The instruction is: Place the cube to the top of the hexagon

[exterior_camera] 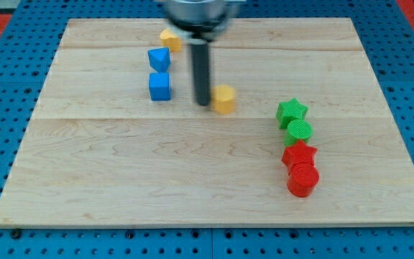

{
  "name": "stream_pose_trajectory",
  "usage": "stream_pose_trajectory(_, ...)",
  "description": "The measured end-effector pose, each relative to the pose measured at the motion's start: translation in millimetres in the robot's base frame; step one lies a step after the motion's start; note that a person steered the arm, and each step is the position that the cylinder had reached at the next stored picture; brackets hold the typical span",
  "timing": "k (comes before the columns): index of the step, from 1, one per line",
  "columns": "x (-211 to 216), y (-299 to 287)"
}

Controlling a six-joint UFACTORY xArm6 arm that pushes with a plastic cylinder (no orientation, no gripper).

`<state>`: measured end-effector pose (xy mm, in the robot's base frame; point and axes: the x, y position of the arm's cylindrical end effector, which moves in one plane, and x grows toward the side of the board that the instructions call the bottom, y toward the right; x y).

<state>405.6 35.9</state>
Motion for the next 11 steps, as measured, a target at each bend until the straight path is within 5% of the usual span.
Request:
stream_pose_trajectory(1, -9.9, 48.3)
stream_pose_trajectory(2, 9.4, 23.0)
stream_pose_trajectory(3, -21.5, 26.2)
stream_pose_trajectory(5, 61.3, -107.1)
stream_pose_trajectory(6, 47.1, -224.7)
stream_pose_trajectory(7, -1.8, -205.4)
stream_pose_trajectory(11, -12.7, -169.4)
